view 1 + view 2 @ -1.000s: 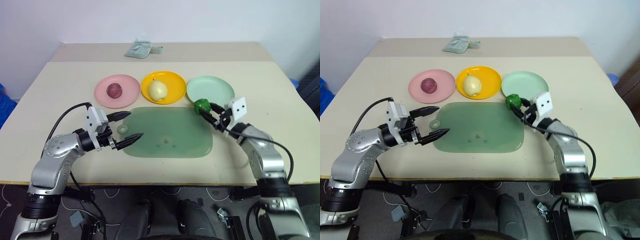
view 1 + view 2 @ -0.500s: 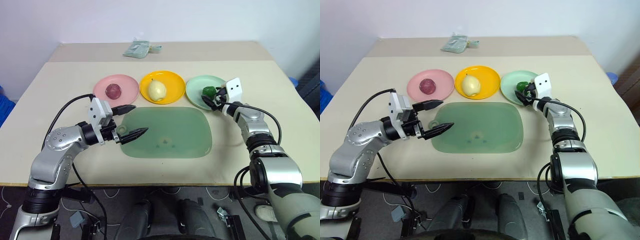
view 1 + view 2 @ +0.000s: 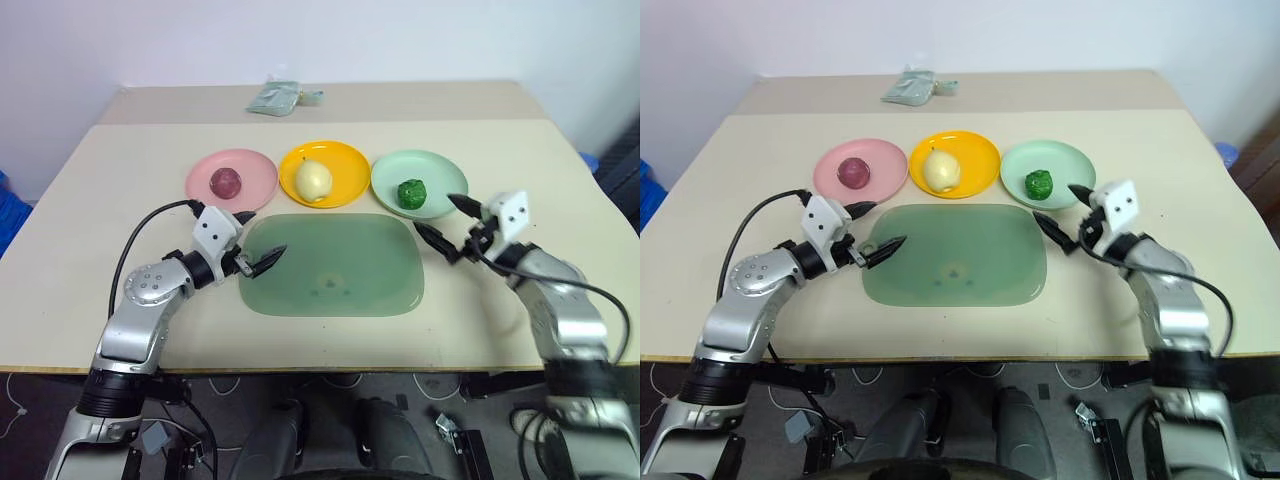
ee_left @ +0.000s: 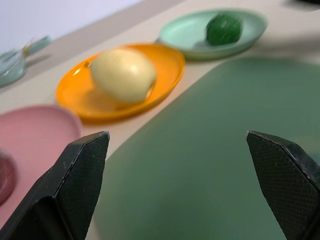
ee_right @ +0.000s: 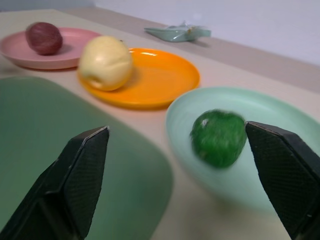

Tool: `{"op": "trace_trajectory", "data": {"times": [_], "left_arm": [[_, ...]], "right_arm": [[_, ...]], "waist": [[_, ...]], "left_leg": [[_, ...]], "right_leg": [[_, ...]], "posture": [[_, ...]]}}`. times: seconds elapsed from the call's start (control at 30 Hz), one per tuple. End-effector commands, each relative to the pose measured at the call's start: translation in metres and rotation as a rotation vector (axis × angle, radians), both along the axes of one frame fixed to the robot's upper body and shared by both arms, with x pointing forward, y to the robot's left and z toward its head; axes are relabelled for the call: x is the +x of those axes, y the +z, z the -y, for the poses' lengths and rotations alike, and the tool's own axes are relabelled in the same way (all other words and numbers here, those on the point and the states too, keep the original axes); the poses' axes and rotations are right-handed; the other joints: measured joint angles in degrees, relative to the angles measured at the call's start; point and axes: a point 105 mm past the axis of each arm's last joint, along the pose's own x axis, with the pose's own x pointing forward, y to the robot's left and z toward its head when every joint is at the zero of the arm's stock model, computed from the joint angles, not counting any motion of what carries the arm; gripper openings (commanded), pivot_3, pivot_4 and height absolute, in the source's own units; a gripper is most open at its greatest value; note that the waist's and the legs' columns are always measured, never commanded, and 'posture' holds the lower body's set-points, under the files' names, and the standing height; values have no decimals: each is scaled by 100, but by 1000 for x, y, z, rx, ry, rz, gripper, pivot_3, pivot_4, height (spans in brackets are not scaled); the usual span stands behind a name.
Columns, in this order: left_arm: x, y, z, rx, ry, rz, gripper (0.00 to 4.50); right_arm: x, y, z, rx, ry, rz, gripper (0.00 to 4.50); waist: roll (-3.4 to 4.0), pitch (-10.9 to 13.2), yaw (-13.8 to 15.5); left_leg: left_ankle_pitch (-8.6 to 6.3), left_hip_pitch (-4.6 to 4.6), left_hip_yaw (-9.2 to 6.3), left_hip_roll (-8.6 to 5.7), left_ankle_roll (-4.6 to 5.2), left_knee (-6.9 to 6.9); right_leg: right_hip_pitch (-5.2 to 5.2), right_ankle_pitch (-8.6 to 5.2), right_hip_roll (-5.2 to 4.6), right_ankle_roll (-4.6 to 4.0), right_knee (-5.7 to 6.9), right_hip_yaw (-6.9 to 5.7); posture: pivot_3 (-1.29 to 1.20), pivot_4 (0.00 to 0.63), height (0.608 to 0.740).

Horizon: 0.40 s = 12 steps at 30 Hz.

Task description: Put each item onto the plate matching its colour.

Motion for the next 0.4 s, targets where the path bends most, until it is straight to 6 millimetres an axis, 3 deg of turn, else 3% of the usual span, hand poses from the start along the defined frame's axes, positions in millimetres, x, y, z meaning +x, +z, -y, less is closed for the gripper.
{"op": "trace_trajectory", "data": {"times": [0.03,0.2,0.4], "left_arm": [[-3,4,-4,-8,3,43,4500],[-6,3,-12,-30,17,44,4500],[-7,0,-14,-40,-9,20,4500]], "right_arm": [[-31,12,14,-19,-43,8,4404],[-58,4,32,-48,-109,-49,4404],[-65,0,43,-53,-145,-71,4404]], "waist": [[0,-1,8],[0,-1,-1],[0,-1,2]], "left_leg": [[0,0,1,0,0,1],[0,2,2,2,1,3],[0,4,3,5,1,3]], "right_leg": [[1,0,-1,0,0,0],[5,-1,-2,0,-4,-1],[9,-1,-2,0,-6,-3]], "posture": [[0,150,740],[0,150,740],[0,150,740]]}}
